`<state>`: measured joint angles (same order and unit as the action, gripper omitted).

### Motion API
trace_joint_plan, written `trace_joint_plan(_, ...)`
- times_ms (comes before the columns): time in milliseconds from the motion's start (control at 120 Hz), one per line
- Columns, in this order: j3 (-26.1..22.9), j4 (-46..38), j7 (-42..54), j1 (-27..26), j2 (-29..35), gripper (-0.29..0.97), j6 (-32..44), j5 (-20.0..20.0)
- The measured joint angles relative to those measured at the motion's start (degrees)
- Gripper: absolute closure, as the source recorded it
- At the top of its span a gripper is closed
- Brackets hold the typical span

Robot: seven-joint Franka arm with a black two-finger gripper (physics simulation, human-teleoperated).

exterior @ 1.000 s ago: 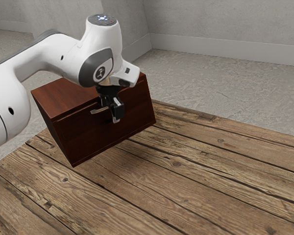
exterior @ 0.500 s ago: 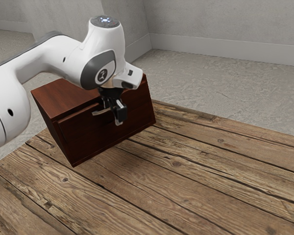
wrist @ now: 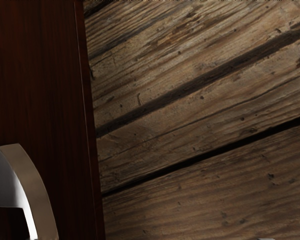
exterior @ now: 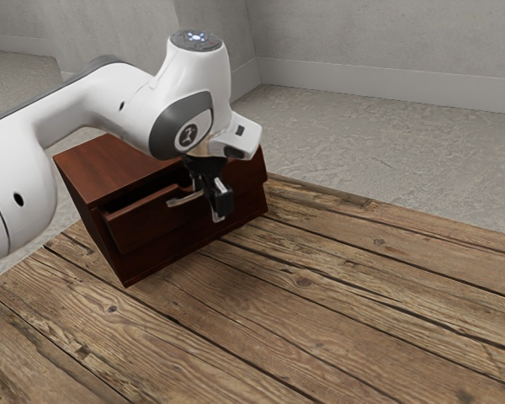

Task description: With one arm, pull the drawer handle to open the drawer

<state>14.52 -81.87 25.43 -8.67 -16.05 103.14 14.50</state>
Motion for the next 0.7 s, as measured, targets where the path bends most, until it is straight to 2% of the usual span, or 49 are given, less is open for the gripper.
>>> trace_joint_plan(158,-0.2,-1.2,-0.5,-0.8,1.0,0.14,0.0,0.1)
trace_joint_plan(367,-1.1,-2.4,-1.2,-1.3,2.4,0.21,-0.1,0.0)
trace_joint_plan(458,-1.8,-3.0,-1.6,-1.4,2.7,0.18,-0.2,0.2)
trace_joint_plan(700,-3.6,-4.0,-2.7,-1.0,3.7,0.22,-0.3,0.7)
